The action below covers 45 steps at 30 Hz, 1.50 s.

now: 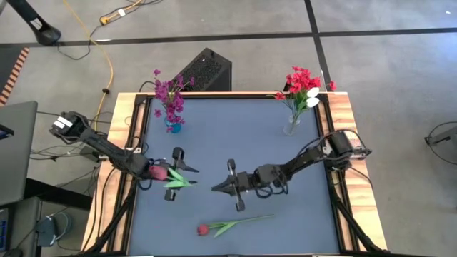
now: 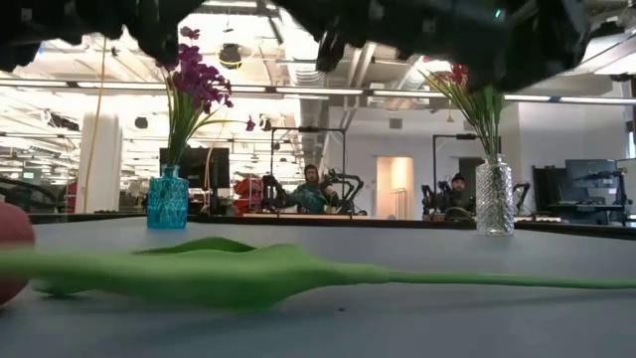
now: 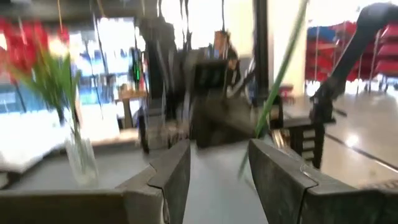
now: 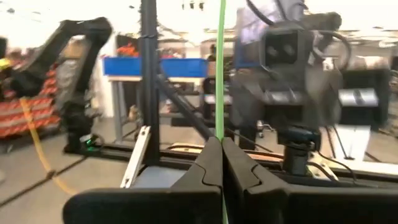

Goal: Sort flowers into vase by color
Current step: Put the left red tulip into the blue vase

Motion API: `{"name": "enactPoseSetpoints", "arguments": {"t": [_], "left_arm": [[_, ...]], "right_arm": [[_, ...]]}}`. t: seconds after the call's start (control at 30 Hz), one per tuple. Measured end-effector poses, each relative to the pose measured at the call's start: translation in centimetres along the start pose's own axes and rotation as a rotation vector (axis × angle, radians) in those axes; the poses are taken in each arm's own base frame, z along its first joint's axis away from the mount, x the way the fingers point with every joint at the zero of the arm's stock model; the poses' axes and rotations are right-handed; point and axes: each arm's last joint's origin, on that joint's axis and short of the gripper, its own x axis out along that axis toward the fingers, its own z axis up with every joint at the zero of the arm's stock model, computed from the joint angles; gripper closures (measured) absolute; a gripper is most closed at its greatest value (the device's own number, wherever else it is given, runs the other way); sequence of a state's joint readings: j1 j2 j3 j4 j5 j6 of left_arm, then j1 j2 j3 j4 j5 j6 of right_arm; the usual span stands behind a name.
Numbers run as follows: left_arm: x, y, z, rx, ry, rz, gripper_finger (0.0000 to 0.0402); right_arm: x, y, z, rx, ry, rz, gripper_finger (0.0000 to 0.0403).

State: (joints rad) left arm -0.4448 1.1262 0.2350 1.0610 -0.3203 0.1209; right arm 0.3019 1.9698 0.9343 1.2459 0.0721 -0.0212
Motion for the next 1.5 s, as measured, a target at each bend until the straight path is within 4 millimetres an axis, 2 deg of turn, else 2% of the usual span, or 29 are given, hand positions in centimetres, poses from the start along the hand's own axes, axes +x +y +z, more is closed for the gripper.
{"name": "enactPoseSetpoints", "arguments": {"t": [0.23,0.43,0.73,1.0,1.07,1.33,1.5], "left_arm": [[1.4,-0.2,1.4,0.096,-0.090,0.035,0.0248],[1.6,-0.3,2.0,0.094,-0.110,0.021,0.0257],[1.7,-0.3,1.7,0.078,-0.079,0.023,0.0317],[1.3,-0.1,2.5,0.064,-0.106,0.027,0.0391],[1.2,0.0,2.6,0.055,-0.105,0.027,0.0397],[0.5,0.5,2.9,-0.008,-0.039,0.119,0.0401],[-0.7,1.4,3.5,-0.048,0.025,0.285,0.0401]], "right_arm": [[1.1,-1.5,-2.3,0.046,-0.039,-0.093,0.0385],[1.2,-1.9,-2.3,0.048,-0.075,-0.132,0.0385],[1.2,-2.3,-2.3,0.045,-0.081,-0.162,0.0385],[1.2,-2.3,-2.3,0.045,-0.082,-0.162,0.0385],[1.2,-2.3,-2.3,0.045,-0.085,-0.162,0.0383],[1.2,-2.6,-2.1,0.050,-0.076,-0.169,0.0296],[1.2,-3.1,-2.0,0.044,-0.060,-0.185,0.0230]]}}
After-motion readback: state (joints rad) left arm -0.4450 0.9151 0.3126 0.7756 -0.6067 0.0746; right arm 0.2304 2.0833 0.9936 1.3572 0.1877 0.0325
